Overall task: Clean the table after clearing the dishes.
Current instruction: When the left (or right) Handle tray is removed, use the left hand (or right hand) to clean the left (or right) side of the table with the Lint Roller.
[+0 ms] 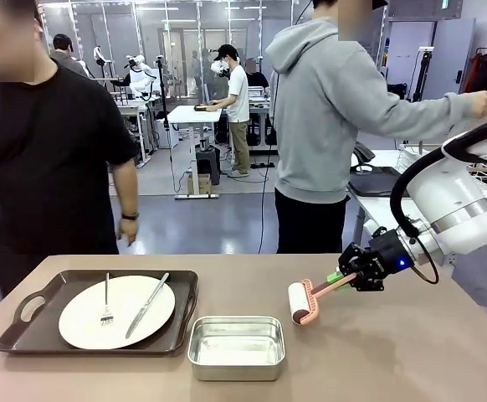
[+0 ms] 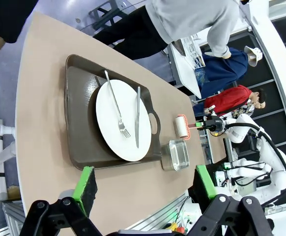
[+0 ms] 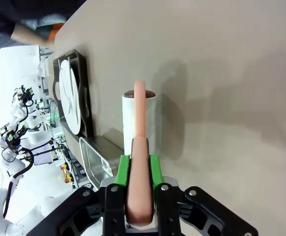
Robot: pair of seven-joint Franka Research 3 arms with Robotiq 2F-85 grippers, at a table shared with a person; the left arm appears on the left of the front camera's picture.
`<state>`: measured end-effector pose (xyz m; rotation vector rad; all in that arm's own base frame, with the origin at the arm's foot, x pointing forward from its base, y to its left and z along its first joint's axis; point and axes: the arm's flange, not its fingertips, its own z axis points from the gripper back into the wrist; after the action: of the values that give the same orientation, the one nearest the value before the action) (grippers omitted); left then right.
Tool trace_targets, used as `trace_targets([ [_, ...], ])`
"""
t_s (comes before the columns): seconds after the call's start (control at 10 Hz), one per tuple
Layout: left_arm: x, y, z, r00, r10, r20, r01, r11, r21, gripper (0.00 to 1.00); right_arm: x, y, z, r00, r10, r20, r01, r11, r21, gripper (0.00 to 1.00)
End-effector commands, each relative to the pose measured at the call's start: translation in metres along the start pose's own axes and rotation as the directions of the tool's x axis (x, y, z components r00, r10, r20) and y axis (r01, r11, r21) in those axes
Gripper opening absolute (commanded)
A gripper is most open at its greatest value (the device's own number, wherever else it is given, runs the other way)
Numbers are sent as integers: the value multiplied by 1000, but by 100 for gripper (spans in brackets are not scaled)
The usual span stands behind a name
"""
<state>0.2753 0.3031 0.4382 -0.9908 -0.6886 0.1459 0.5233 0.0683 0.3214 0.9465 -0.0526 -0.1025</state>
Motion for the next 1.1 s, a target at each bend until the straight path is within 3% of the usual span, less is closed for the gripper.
trace_targets([
  [0.0, 0, -1, 3, 1000, -2, 0, 2, 1000, -1, 100, 2, -4, -4, 999, 14, 50, -15, 1000, 6, 21],
  [0.6, 0, -1, 3, 1000, -2, 0, 2, 1000, -1, 100, -5, -57, 31, 996, -66, 64, 72, 993, -96, 21],
  [1.0, 0, -1, 3, 1000, -2, 0, 2, 1000, -1, 100, -11, -109, 99, 986, -113, 121, 124, 988, -96, 21],
])
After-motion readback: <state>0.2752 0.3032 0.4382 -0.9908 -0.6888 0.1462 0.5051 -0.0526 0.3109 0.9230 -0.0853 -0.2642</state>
